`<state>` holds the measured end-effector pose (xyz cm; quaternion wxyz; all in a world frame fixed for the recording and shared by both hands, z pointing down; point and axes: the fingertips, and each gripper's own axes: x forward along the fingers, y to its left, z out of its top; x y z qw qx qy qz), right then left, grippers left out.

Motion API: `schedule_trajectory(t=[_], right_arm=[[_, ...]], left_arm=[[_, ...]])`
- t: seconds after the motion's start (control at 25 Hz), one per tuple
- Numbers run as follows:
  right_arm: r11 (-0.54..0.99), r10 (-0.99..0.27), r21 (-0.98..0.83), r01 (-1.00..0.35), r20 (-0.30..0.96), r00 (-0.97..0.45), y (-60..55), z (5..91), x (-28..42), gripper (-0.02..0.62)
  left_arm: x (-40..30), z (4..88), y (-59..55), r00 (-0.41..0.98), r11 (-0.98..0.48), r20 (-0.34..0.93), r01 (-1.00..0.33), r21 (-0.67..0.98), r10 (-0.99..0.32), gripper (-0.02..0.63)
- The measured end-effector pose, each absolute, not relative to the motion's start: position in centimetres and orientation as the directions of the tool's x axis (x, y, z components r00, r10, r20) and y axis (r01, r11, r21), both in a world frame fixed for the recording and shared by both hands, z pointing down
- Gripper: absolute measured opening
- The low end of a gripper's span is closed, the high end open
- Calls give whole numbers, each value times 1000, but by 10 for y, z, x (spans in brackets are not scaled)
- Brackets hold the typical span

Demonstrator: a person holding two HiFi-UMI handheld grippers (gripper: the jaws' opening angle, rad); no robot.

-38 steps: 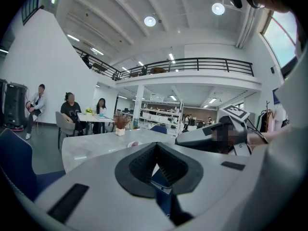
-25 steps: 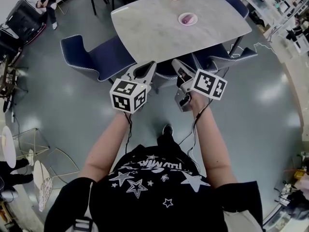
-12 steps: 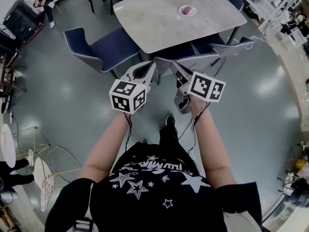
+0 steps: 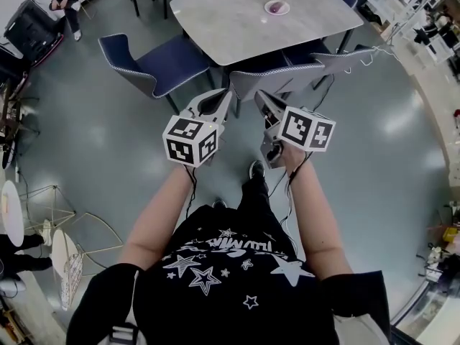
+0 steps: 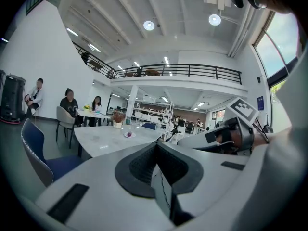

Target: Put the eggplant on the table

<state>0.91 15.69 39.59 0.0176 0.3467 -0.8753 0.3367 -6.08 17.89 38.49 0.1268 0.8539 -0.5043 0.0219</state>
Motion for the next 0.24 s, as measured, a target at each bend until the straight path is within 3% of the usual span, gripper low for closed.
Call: schedule_trajectory(t=[0.24], right_arm=[[532, -622, -539, -654, 275, -733, 170, 396, 9, 6]], left_arm=[[-64, 384, 193, 501, -471, 163, -861, 192, -850, 8]])
